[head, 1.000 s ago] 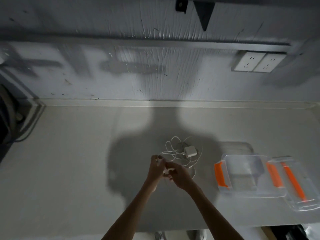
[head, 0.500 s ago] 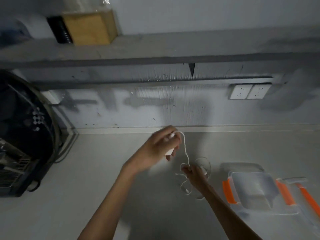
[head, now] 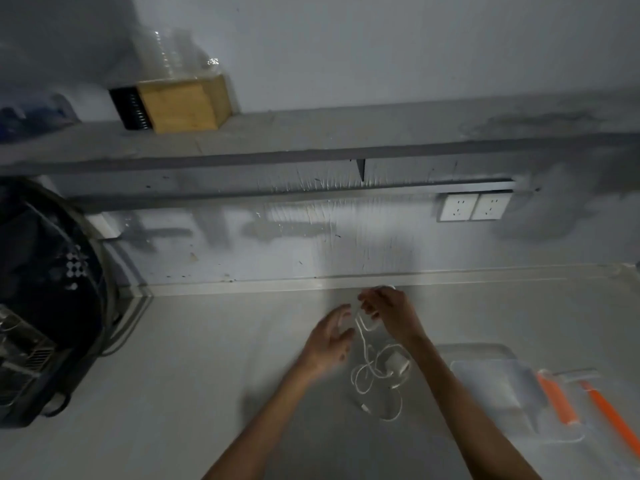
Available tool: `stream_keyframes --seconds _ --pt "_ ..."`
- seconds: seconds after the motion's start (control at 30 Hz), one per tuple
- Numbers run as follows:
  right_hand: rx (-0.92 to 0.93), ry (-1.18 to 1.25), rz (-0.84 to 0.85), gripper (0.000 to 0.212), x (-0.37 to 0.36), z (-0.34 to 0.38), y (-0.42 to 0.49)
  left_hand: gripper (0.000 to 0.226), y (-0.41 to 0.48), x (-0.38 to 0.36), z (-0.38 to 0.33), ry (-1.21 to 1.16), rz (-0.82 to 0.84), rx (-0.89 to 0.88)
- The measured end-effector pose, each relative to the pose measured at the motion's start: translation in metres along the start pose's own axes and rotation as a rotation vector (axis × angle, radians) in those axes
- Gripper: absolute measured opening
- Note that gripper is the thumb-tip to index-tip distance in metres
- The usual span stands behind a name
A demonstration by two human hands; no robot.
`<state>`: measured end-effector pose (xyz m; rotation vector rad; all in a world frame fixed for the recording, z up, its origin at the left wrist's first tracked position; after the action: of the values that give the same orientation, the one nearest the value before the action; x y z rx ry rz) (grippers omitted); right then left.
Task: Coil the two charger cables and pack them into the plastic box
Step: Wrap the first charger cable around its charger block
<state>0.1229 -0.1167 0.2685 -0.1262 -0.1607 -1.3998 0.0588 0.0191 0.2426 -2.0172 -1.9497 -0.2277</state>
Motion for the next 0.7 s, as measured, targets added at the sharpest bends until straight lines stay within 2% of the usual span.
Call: stream_keyframes --seconds 0.07,0.13,0.2,0.27,0.33,0.43,0.5,0.57,0.63,0.7 --pt "0.049 0.061 0.027 0.02 0.002 0.028 0.001 0.027 0.006 -0.024 0.0 0.007 0.032 0.015" --pt "0.074 0.225 0.036 0.022 0.006 0.057 -0.004 0.014 0.012 -0.04 0.005 -0.05 0.056 0.074" --pt "0.076 0.444 0.07 0.024 0.012 0.077 -0.007 0.021 0.014 -0.053 0.014 -0.08 0.091 0.117" --pt "0.067 0.651 0.111 0.027 0.023 0.092 -0.008 0.015 0.014 -0.058 0.019 -0.1 0.107 0.142" --pt "0.043 0.728 0.139 0.029 0.04 0.087 -0.007 0.014 0.014 -0.053 0.016 -0.172 0.081 0.164" --pt "-0.105 0.591 0.187 0.027 0.052 0.039 -0.013 0.016 0.012 -0.036 -0.012 -0.345 0.055 0.126" --pt "-0.19 0.635 0.256 0.052 0.041 -0.004 -0.023 0.018 0.008 -0.024 -0.038 -0.426 0.063 0.041" --pt "-0.169 0.696 0.334 0.074 0.022 -0.028 -0.033 0.022 0.005 -0.011 -0.069 -0.452 0.082 -0.063" --pt "-0.072 0.494 0.383 0.063 0.001 -0.035 -0.038 0.025 0.001 0.002 -0.099 -0.469 0.099 -0.165" --pt "0.016 0.214 0.324 0.039 -0.013 -0.033 -0.034 0.022 -0.005 0.012 -0.123 -0.53 0.118 -0.205"
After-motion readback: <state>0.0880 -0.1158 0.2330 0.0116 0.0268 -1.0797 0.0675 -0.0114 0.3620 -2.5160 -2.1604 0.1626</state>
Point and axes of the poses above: each hand's wrist, its own y-axis towards the middle knuckle, its own x-axis out of the back of the hand, z = x × y, the point moved 8 cm from there along y, towards the middle knuckle, and after that the axes turned 3 degrees about y, right-handed, at the moved point
